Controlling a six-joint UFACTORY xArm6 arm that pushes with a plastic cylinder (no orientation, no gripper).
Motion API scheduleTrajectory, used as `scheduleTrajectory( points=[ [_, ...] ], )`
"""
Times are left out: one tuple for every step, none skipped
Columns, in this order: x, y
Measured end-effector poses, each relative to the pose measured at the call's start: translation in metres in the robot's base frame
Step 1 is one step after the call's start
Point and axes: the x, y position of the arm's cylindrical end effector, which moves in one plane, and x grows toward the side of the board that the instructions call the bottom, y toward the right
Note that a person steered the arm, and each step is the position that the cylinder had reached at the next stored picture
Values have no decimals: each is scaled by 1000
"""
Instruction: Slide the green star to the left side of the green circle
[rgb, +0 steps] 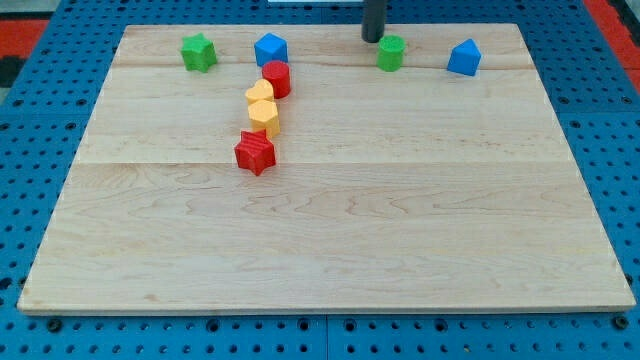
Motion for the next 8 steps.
scheduleTrajectory(
  points=[
    [6, 20],
    [17, 16],
    [-6, 15],
    [-16, -14],
    [-15, -82],
    [-15, -125],
    [-16, -205],
    [-10, -302]
  ],
)
